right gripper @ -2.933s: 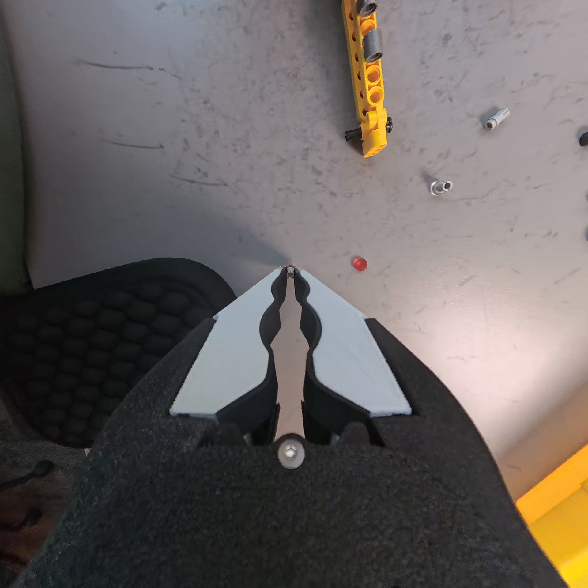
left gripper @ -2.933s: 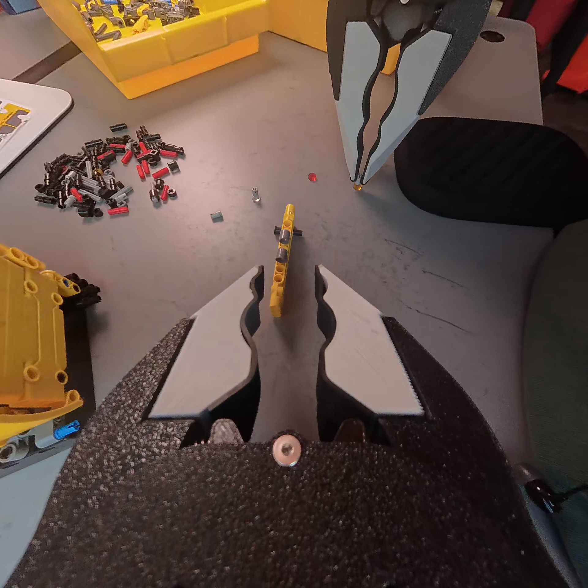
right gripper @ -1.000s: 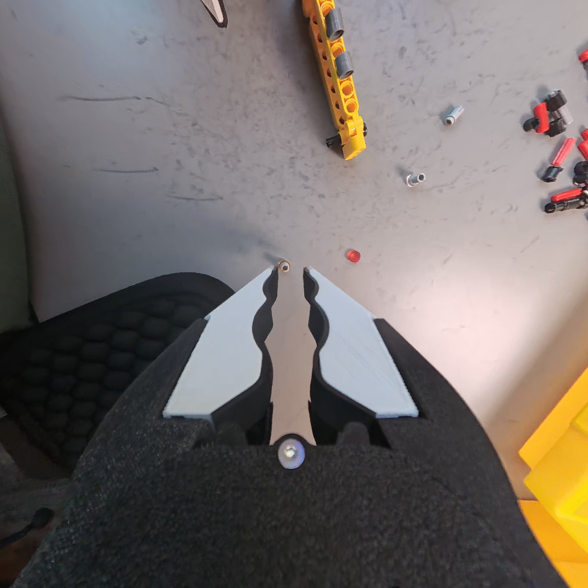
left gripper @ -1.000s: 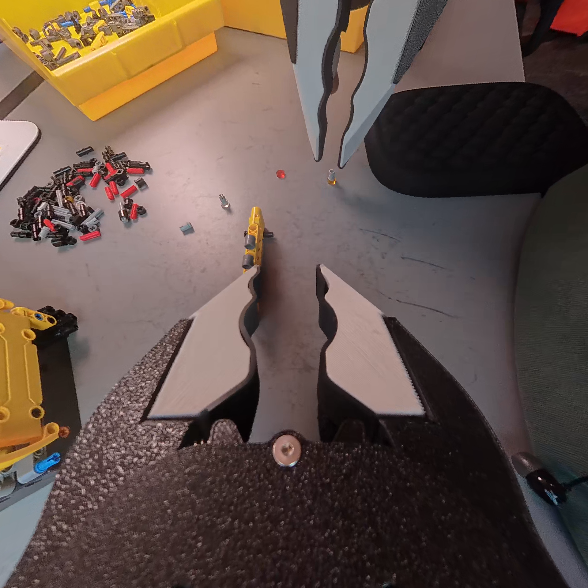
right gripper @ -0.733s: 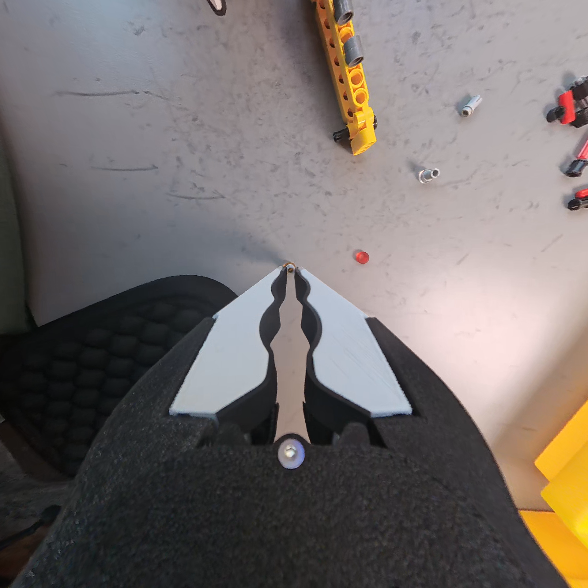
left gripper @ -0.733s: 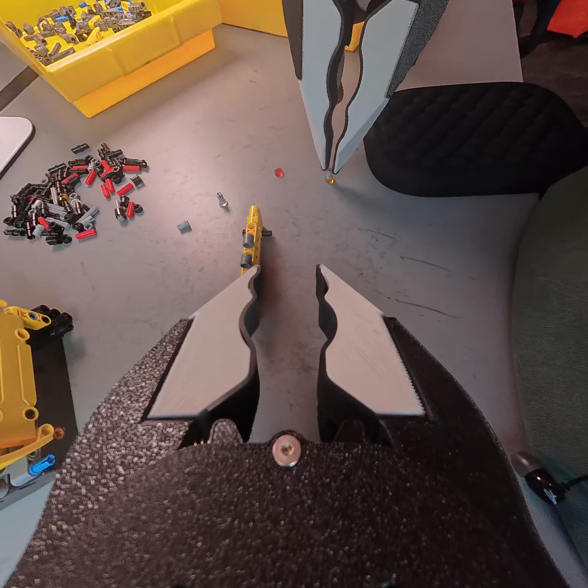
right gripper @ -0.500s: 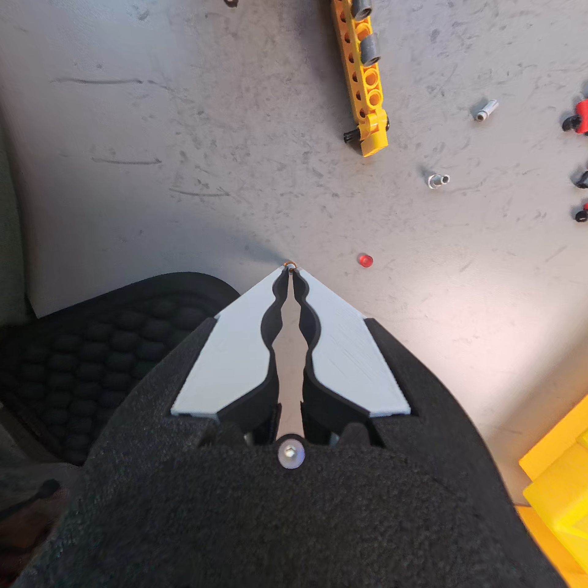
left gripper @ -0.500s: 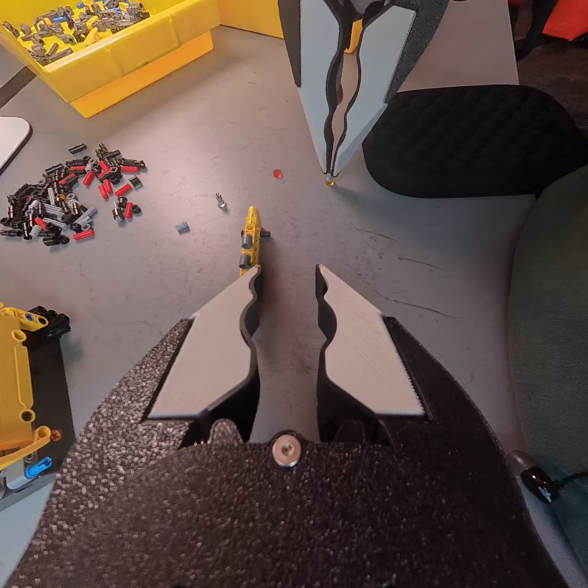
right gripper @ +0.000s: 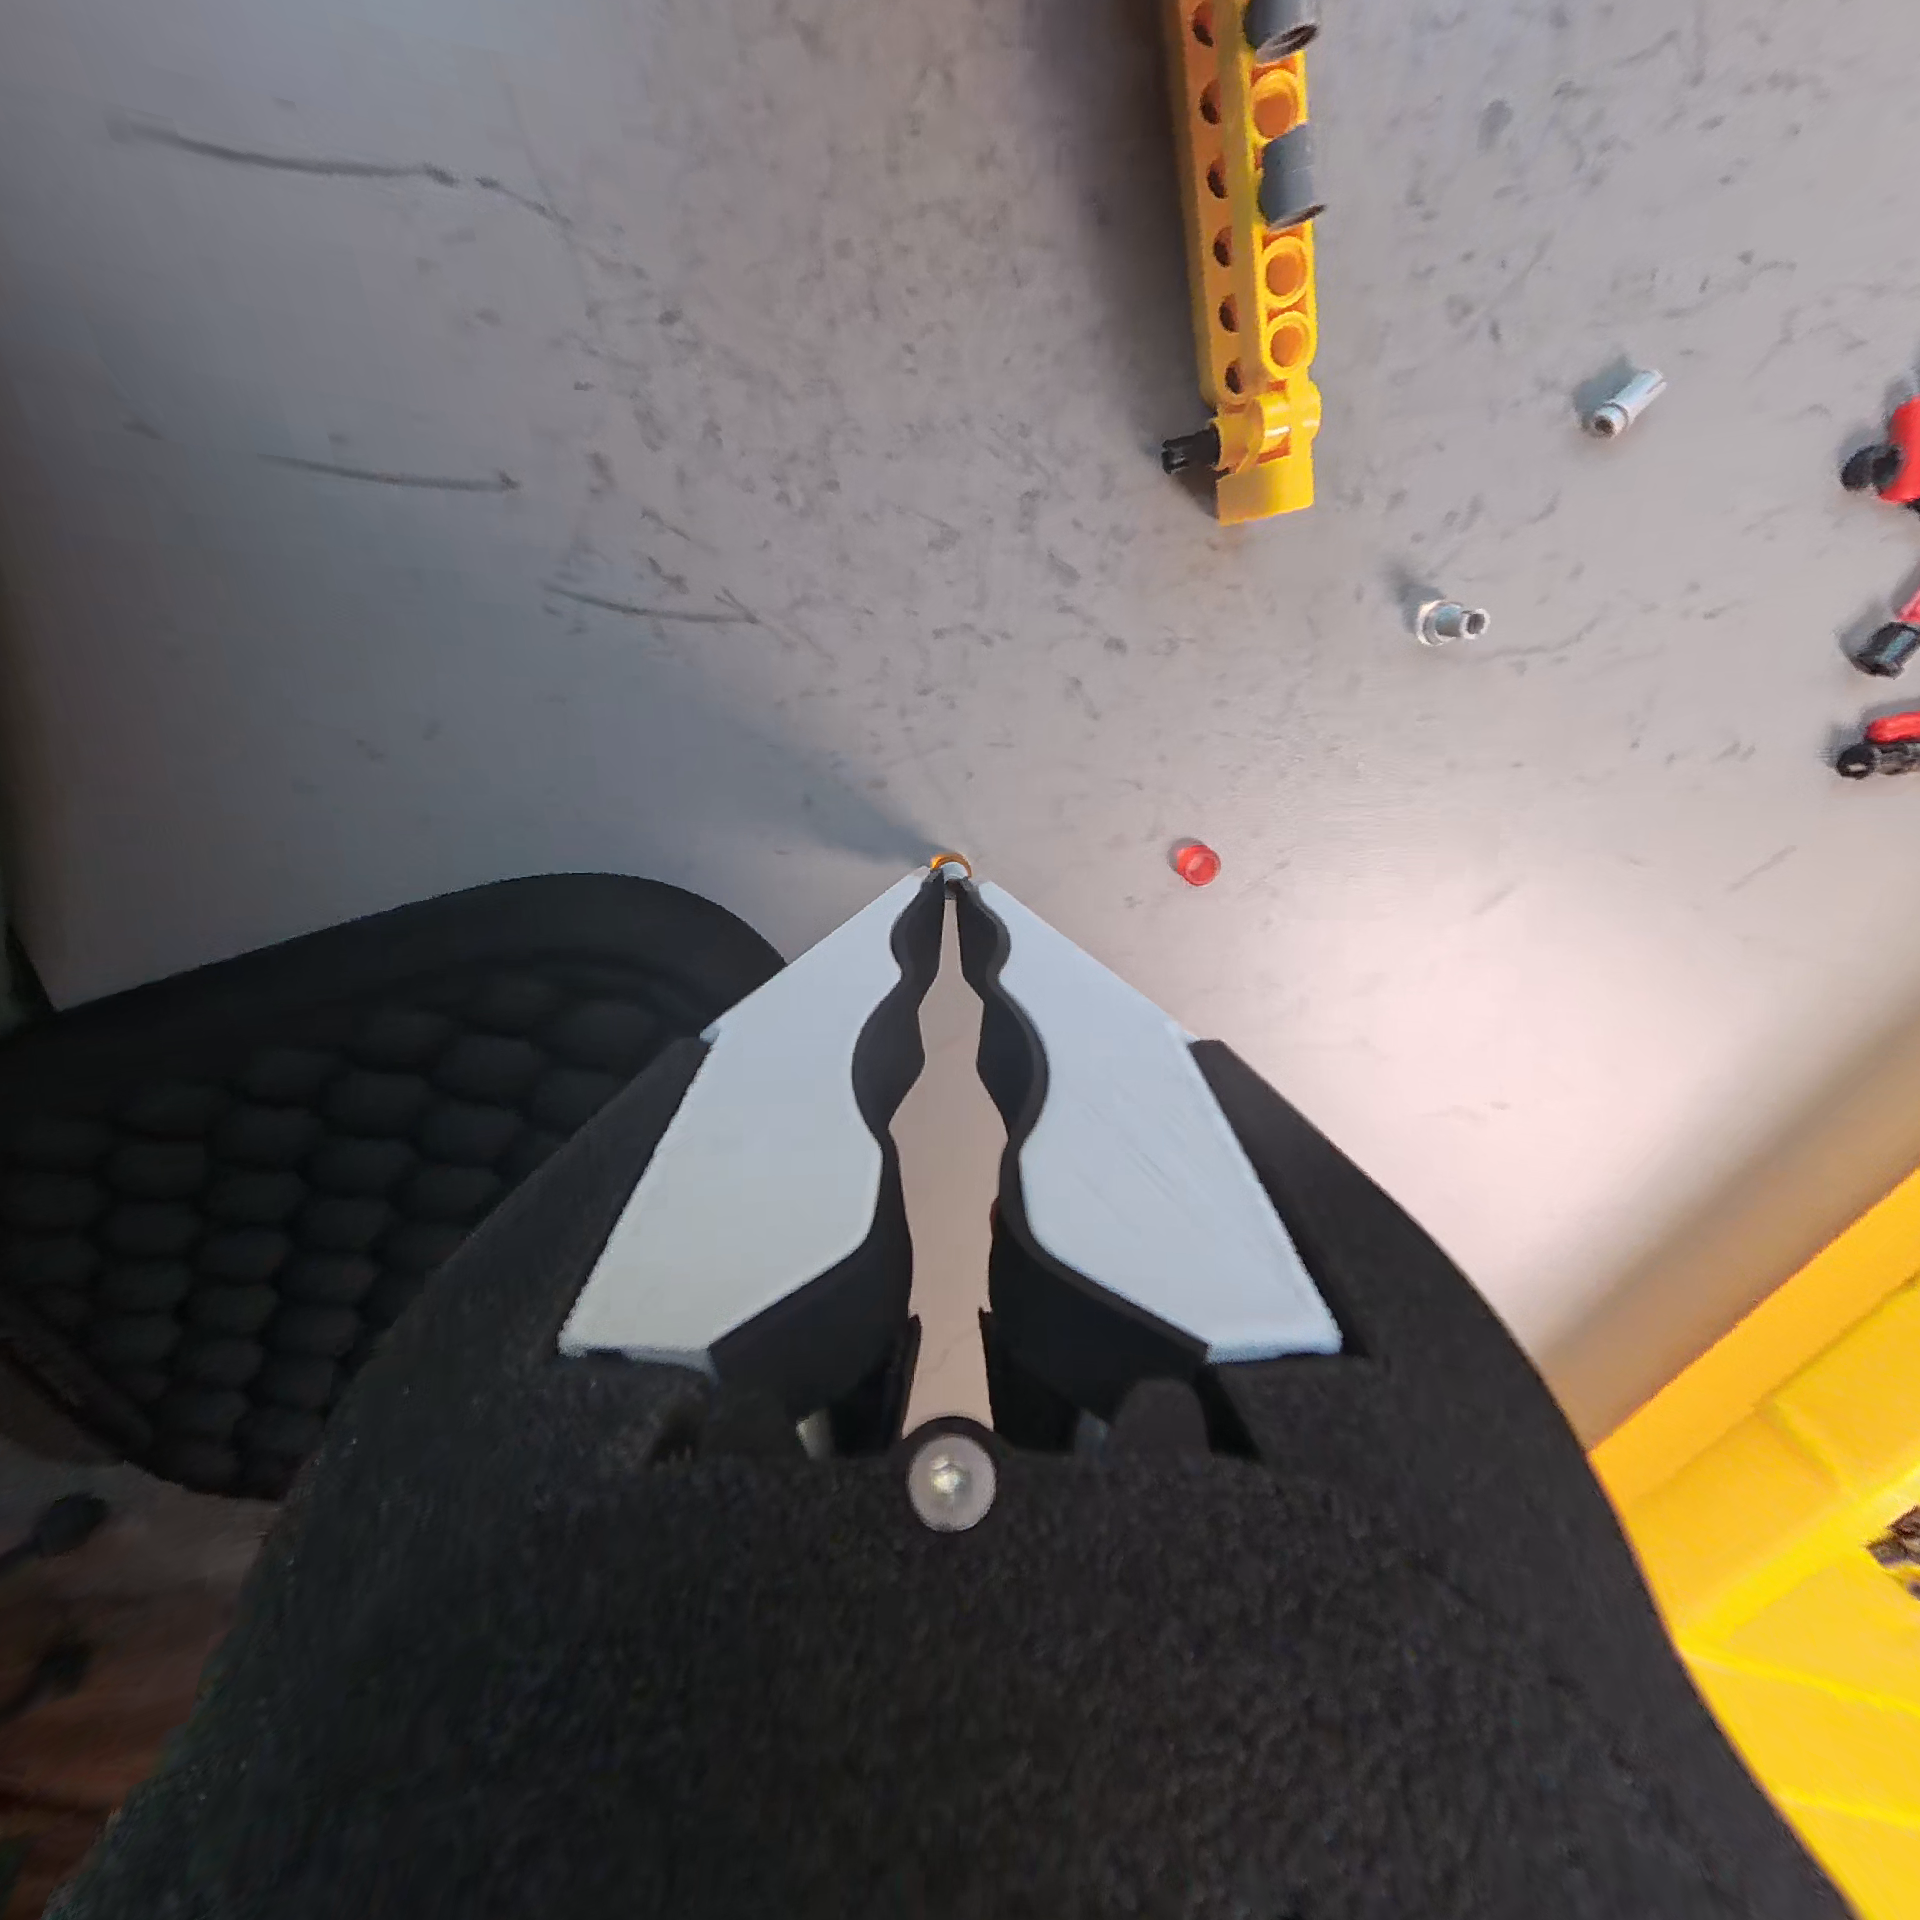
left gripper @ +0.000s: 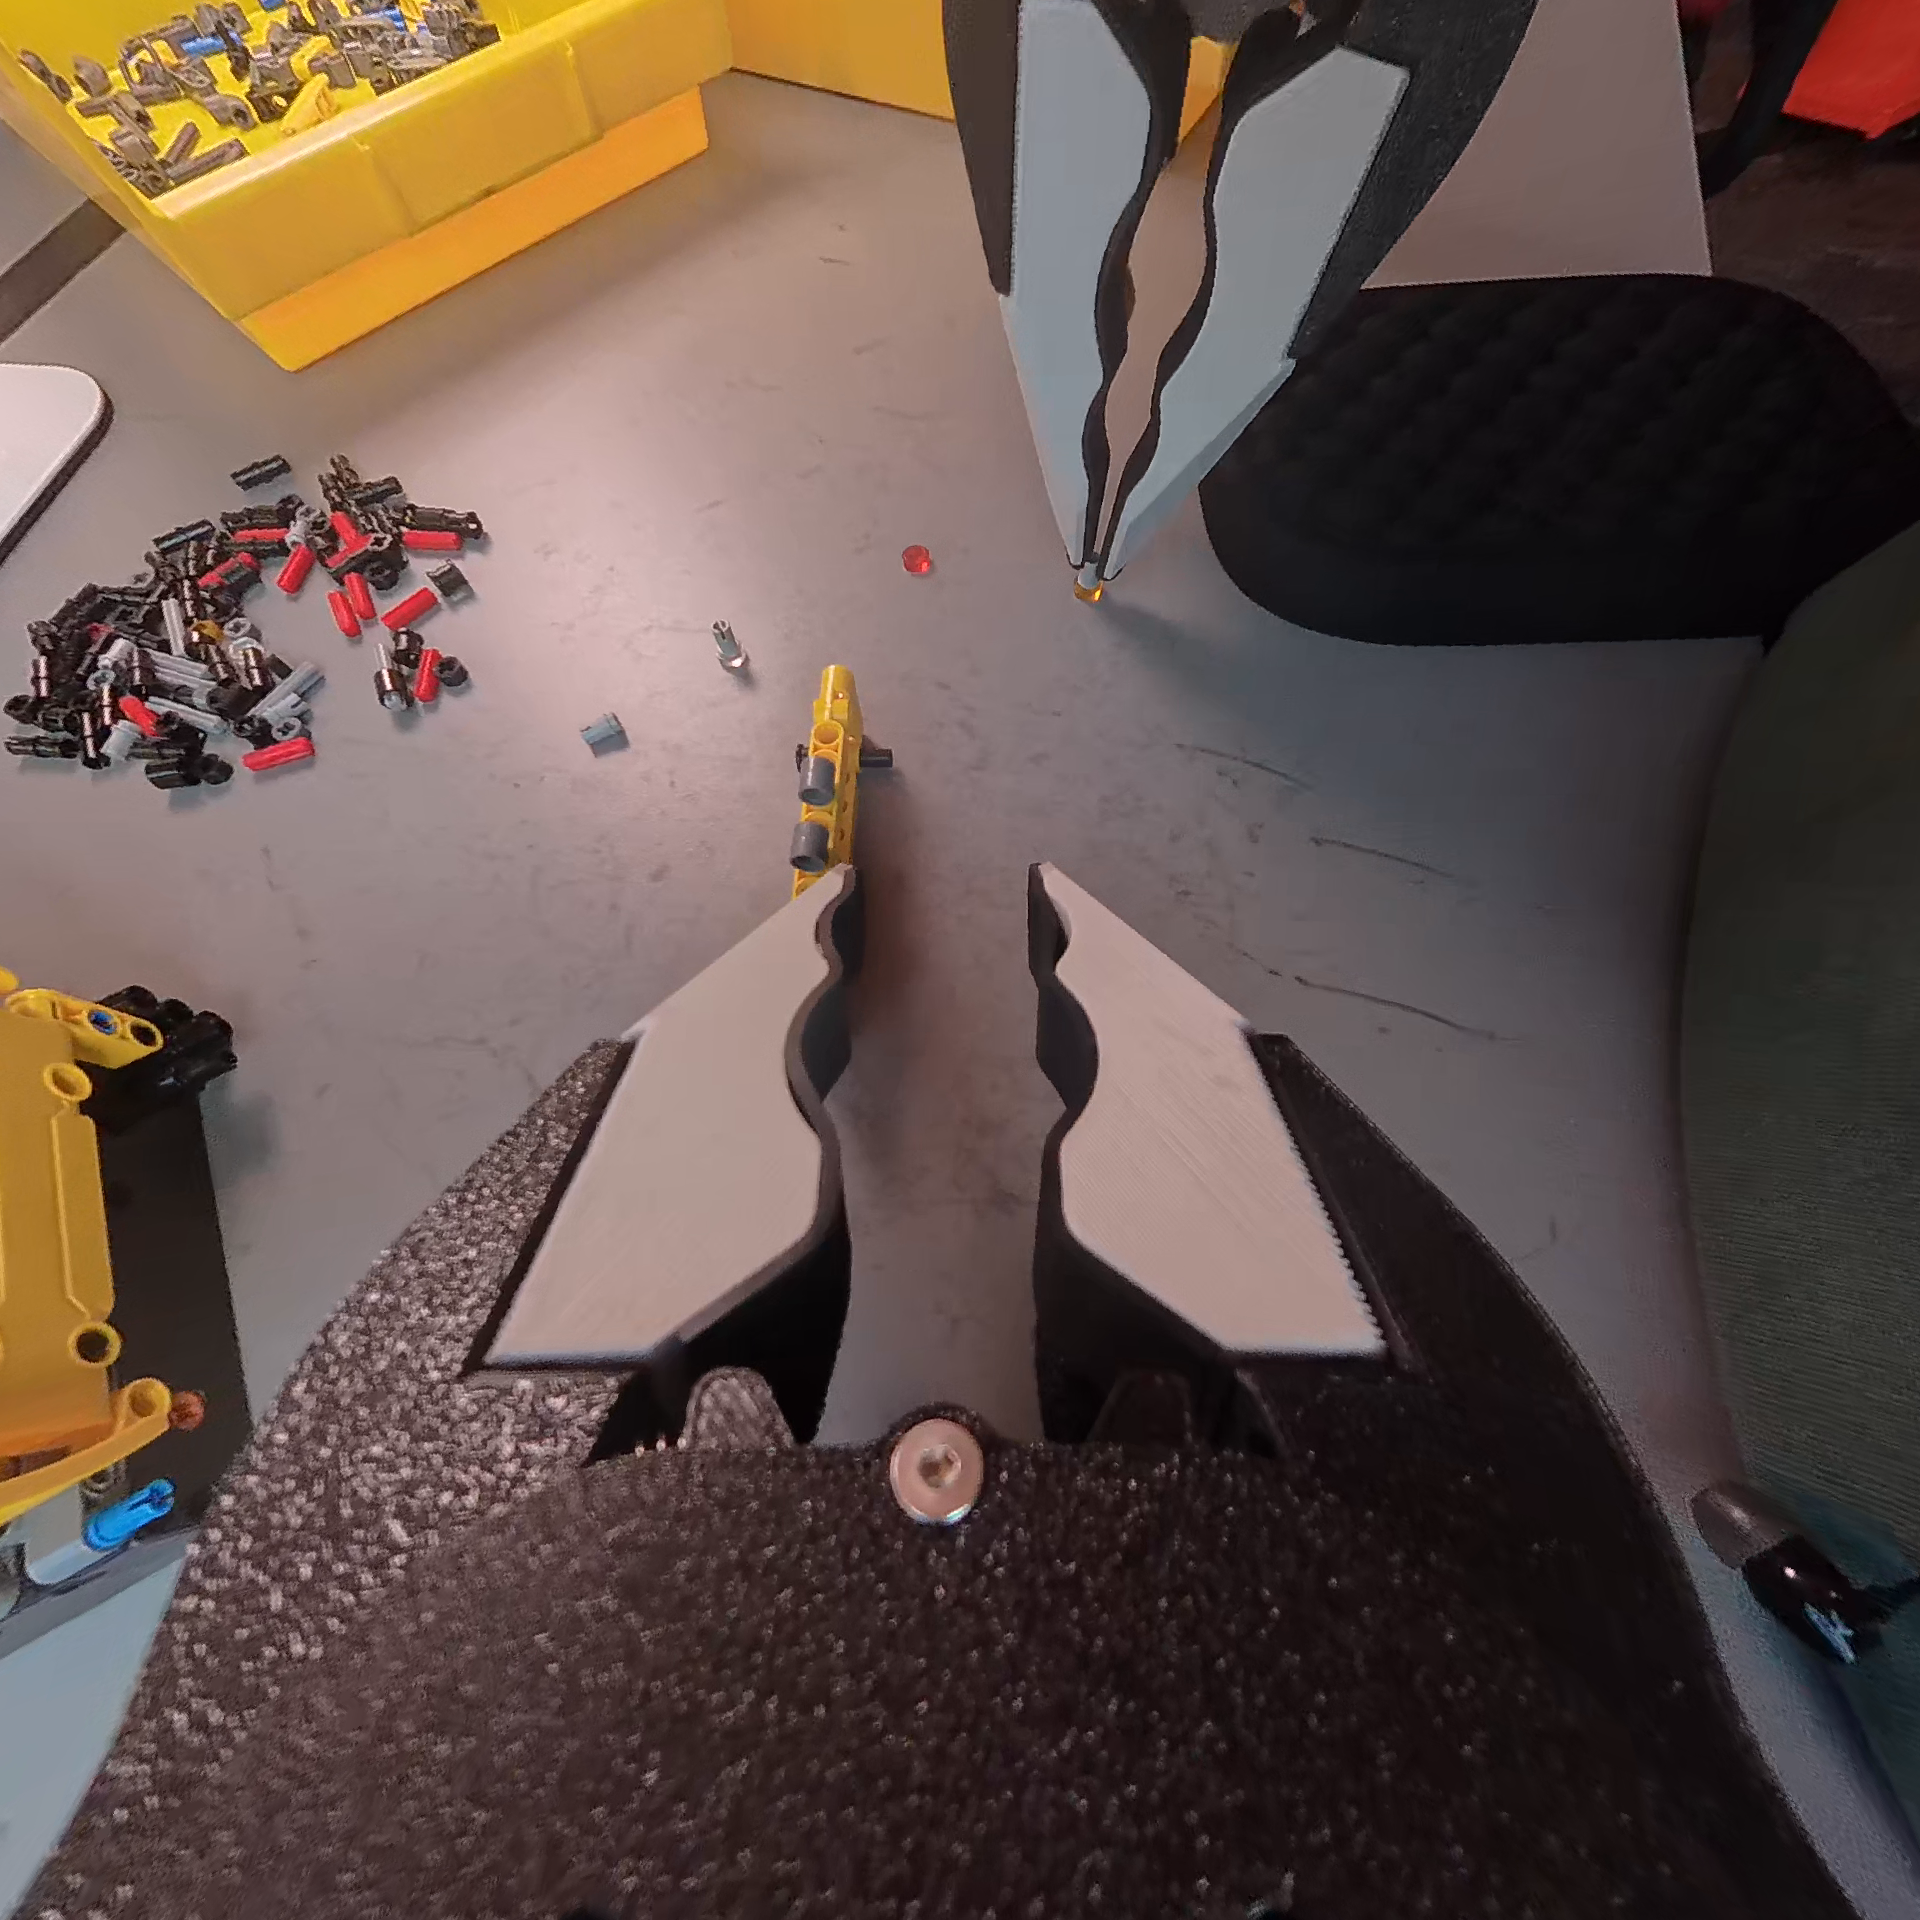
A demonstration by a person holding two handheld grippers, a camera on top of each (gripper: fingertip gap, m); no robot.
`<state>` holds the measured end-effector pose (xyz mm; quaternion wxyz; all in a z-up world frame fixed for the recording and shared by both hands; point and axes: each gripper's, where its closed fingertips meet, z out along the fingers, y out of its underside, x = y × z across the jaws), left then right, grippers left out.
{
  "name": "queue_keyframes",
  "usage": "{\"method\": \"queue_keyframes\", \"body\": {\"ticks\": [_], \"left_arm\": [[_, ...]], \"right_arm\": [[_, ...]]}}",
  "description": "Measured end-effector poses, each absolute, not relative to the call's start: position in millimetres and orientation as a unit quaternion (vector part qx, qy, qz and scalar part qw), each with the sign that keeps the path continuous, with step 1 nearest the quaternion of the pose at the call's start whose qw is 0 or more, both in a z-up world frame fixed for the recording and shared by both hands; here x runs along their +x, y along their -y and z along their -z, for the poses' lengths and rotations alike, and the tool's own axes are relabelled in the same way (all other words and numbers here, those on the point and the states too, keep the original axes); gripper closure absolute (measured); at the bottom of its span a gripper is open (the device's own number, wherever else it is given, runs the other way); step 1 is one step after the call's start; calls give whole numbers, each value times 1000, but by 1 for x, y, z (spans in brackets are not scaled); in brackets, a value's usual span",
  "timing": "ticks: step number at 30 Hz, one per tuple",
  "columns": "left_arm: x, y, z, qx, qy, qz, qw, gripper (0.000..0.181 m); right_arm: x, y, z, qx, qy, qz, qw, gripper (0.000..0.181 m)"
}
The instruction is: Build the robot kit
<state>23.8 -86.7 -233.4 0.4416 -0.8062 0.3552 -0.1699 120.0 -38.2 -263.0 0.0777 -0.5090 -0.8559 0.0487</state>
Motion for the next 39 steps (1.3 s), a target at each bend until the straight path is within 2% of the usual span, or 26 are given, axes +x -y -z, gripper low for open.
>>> {"method": "queue_keyframes", "body": {"ticks": [5,9,16,24,30,35,39], "left_arm": [[25,87,232,-804,-357,171,444,150],[26,87,233,-804,-359,168,443,150],[23,86,234,-807,-356,166,441,150],[25,87,234,-806,-353,180,439,150],[24,86,235,-808,-349,182,438,150],[23,86,235,-808,-349,179,439,150],[25,87,234,-807,-351,182,439,150]], "right_arm": [[121,32,257,-530,838,-71,107,179],[105,-13,234,-586,790,-97,152,179],[97,-46,257,-584,800,-70,114,178],[94,-49,261,-579,805,-66,117,177],[75,-46,236,-574,797,-104,156,155],[75,-18,238,-536,820,-132,154,164],[49,-8,240,-554,790,-175,197,165]]}}
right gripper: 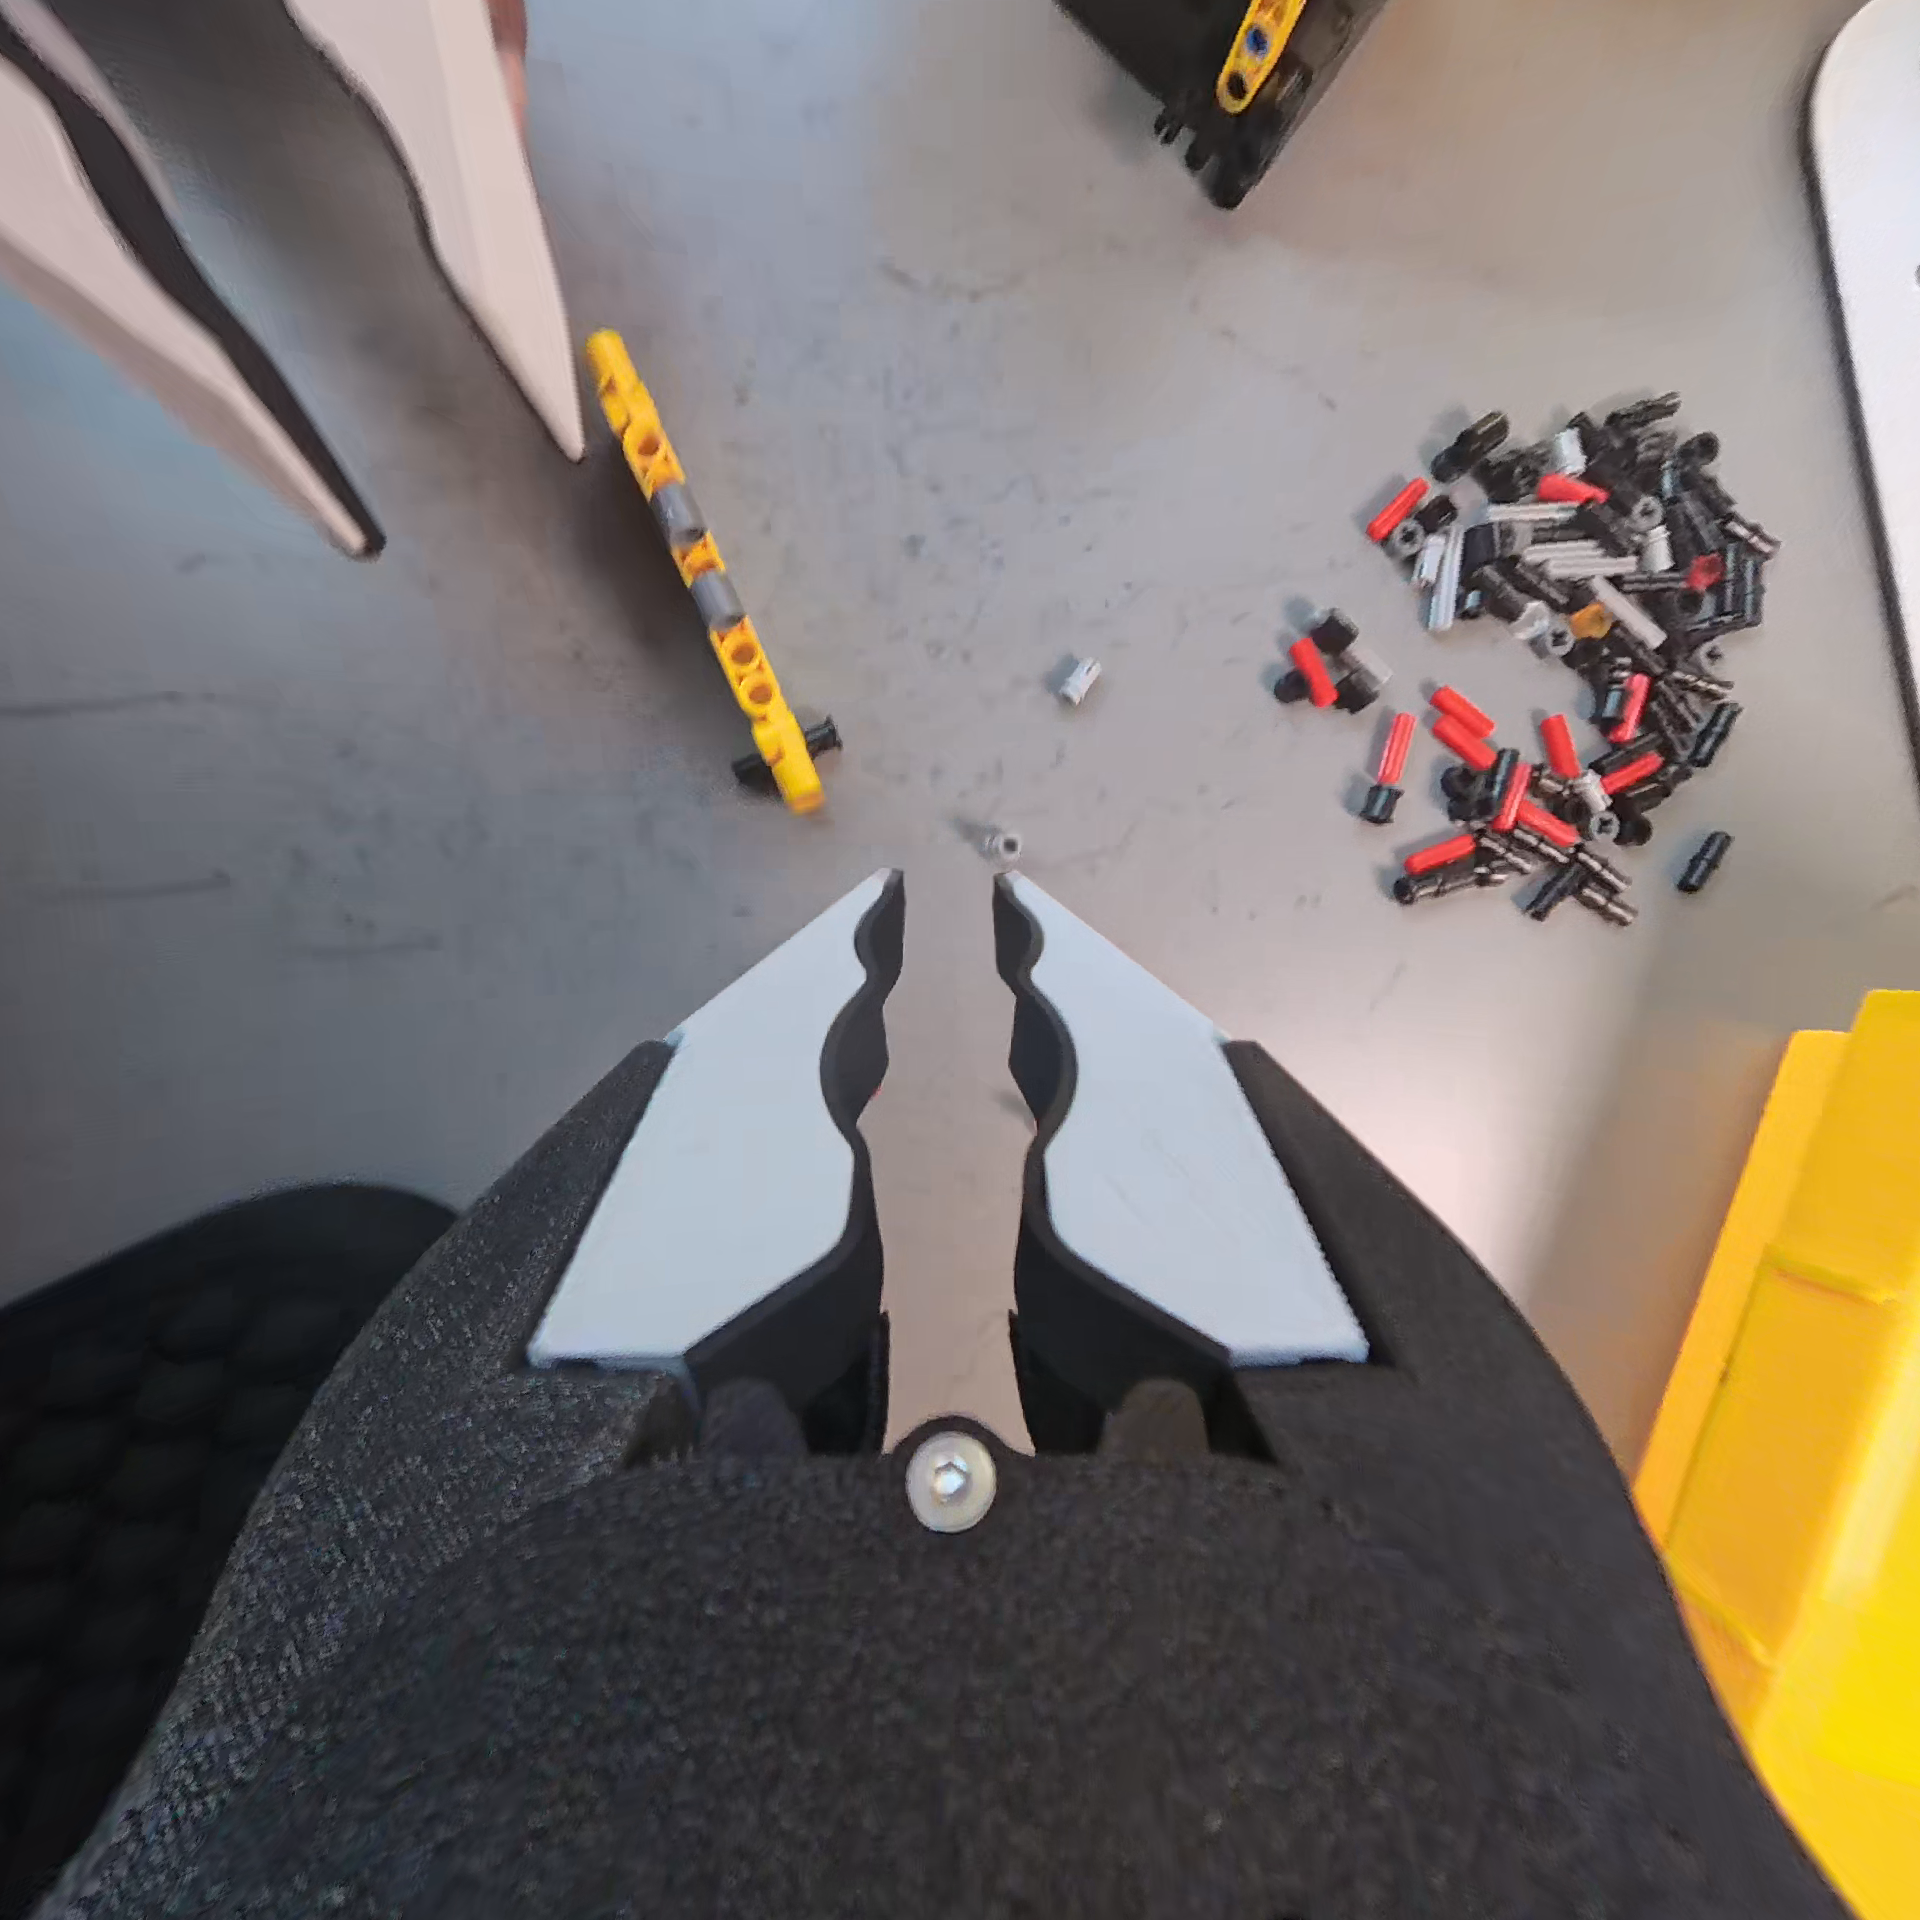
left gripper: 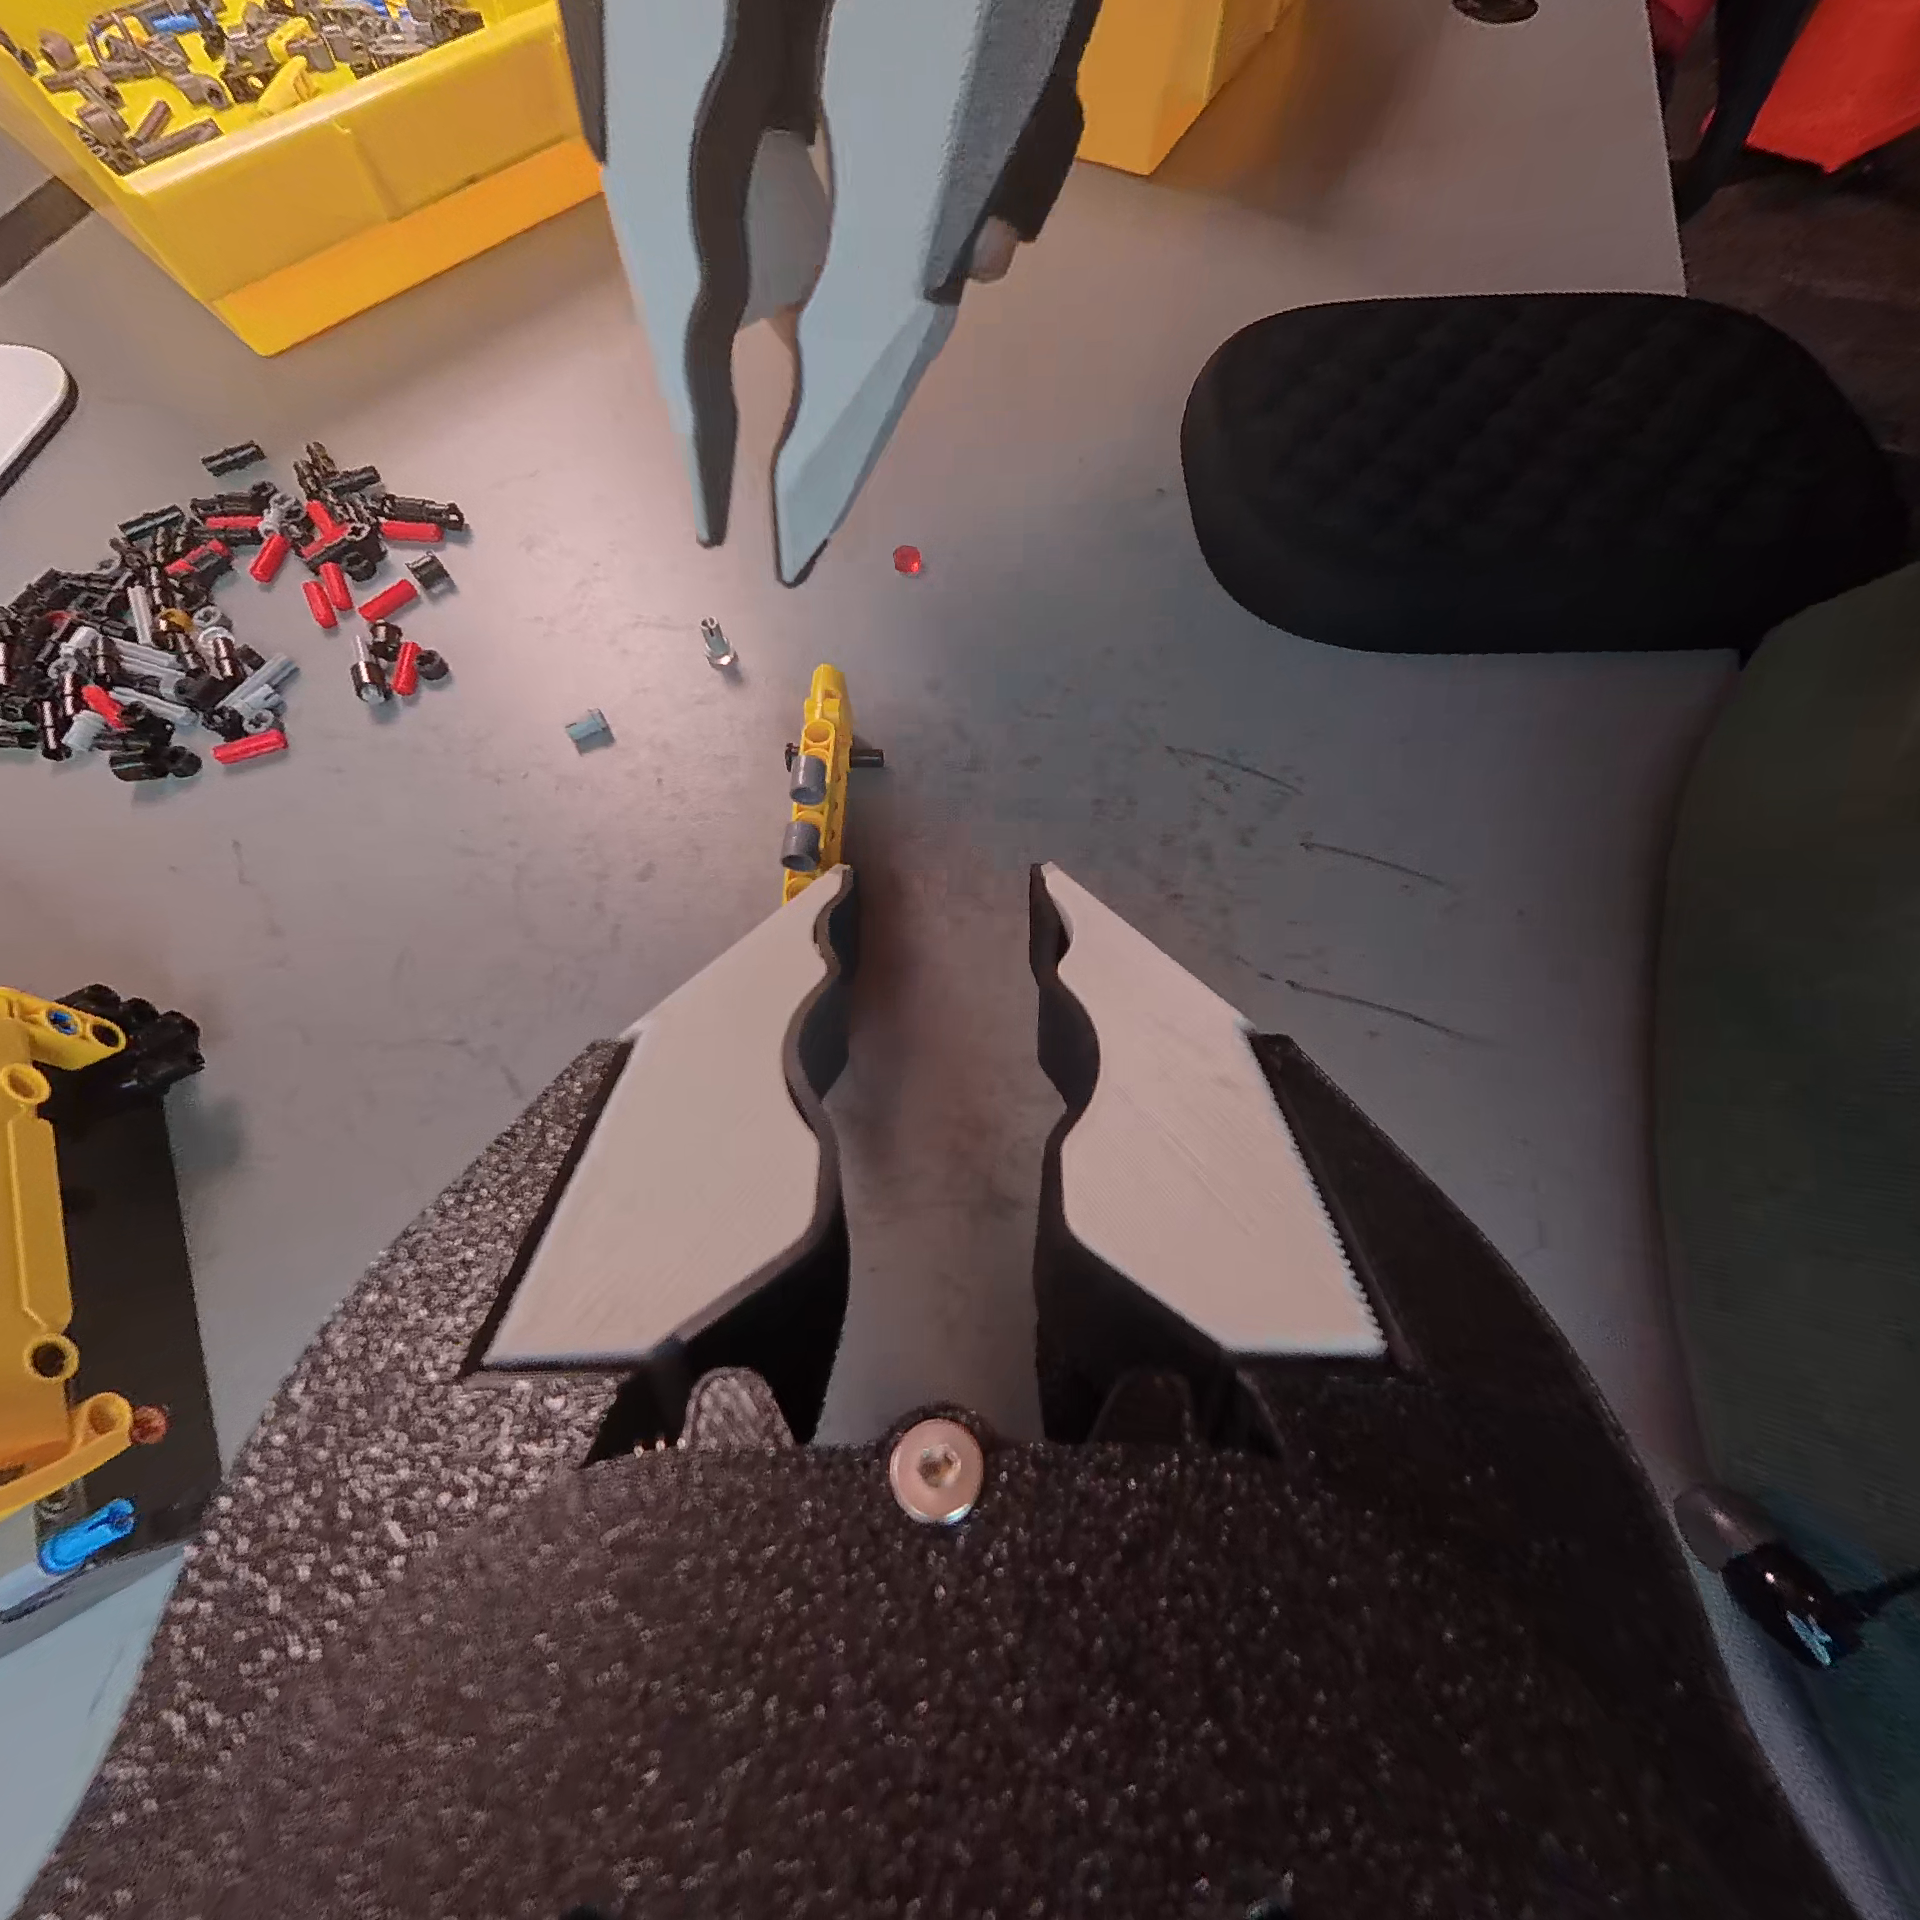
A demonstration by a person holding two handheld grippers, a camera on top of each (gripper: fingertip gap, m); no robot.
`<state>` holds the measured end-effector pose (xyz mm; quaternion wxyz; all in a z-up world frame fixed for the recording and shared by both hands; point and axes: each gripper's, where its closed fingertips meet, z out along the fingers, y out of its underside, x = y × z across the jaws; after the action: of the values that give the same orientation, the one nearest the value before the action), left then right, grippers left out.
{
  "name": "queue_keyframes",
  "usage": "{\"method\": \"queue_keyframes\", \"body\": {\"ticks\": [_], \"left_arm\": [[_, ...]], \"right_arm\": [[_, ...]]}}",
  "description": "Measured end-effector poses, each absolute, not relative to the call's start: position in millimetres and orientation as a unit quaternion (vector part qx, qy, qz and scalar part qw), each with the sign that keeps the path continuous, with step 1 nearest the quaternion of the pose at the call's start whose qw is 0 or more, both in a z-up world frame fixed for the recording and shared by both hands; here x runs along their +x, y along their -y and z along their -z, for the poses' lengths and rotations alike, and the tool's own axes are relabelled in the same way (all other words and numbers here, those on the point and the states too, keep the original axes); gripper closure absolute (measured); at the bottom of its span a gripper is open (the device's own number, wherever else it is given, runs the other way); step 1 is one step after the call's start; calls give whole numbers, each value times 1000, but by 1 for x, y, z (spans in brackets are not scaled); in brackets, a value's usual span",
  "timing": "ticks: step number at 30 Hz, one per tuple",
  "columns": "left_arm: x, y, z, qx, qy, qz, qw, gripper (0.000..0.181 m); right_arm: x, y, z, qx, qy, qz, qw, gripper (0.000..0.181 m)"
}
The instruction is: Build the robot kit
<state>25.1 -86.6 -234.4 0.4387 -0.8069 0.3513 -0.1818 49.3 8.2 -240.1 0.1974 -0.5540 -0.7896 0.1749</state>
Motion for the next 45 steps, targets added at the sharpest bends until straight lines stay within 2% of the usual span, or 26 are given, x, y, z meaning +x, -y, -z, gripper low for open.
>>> {"method": "queue_keyframes", "body": {"ticks": [3,8,11,15,17,21,25,29,33,37,45], "left_arm": [[25,86,237,-809,-352,180,436,149],[21,84,236,-811,-345,177,437,150],[20,84,234,-810,-344,180,440,150],[21,85,234,-810,-341,189,439,150],[21,85,232,-809,-332,202,440,150],[21,81,218,-798,-300,240,464,150],[20,76,191,-765,-256,283,518,154],[21,76,166,-724,-258,272,578,157],[18,78,150,-691,-283,197,635,161],[9,76,144,-684,-277,154,657,166],[8,77,145,-687,-280,152,653,168]], "right_arm": [[20,-15,240,-586,754,-190,229,164],[-3,-24,259,-616,737,-184,209,164],[-7,-25,267,-623,733,-189,198,175],[-7,-24,263,-613,739,-194,202,178],[-11,-16,243,-605,723,-248,221,178],[-16,0,162,-579,625,-426,304,177],[3,23,112,-590,449,-599,305,177],[10,51,109,-589,294,-702,273,177],[3,64,119,-580,194,-756,234,178],[-8,82,131,-579,161,-774,197,178],[-8,81,134,-575,162,-772,216,178]]}}
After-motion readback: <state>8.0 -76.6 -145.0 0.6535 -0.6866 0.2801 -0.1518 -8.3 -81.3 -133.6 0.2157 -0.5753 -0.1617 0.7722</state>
